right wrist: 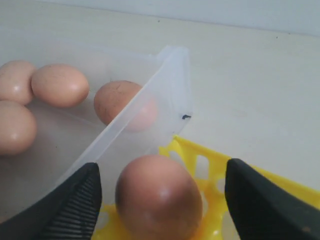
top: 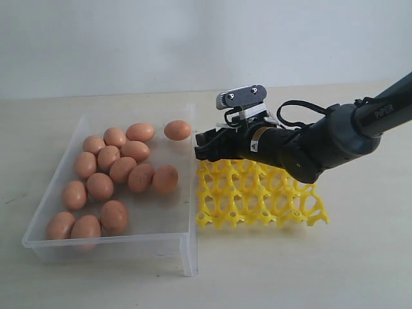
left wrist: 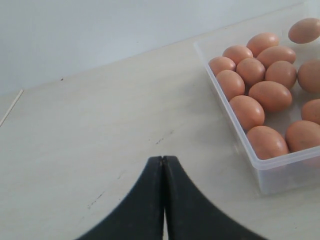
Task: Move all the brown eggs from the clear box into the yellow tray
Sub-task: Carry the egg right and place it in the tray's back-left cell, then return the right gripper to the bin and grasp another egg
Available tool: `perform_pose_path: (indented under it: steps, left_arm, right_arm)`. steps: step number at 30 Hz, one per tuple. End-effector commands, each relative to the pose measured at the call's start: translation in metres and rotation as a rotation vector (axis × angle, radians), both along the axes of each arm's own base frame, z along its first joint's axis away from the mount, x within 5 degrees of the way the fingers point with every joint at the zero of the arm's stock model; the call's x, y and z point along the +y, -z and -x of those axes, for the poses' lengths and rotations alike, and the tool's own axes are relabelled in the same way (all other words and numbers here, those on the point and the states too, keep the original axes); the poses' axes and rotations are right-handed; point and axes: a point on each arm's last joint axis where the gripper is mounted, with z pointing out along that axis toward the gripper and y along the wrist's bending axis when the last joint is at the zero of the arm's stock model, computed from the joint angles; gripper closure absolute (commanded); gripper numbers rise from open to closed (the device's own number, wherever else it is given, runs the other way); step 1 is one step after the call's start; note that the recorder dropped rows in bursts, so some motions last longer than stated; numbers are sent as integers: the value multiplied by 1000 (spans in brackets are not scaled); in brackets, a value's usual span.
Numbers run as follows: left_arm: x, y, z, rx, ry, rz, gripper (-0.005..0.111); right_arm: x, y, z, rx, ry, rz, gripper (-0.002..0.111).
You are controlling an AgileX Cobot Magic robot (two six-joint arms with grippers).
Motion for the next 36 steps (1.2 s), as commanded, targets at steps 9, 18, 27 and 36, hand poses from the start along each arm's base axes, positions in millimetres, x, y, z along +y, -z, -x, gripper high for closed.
perform_pose_path:
  steps: [9,18,27,36]
  left_arm:
    - [0,-2,0,-18,0,6,107]
    - [0,-2,0,-18,0,6,107]
    - [0,-2,0,-18,0,6,107]
    - [0,-2,0,-18,0,6,107]
  right_arm:
    - [-13,-140,23,249,187,206,41]
    - [76,-152,34,625,-107,111,44]
    - [121,-100,13,843,-65,112,44]
    - [123,-85,-2,936,101,243,44]
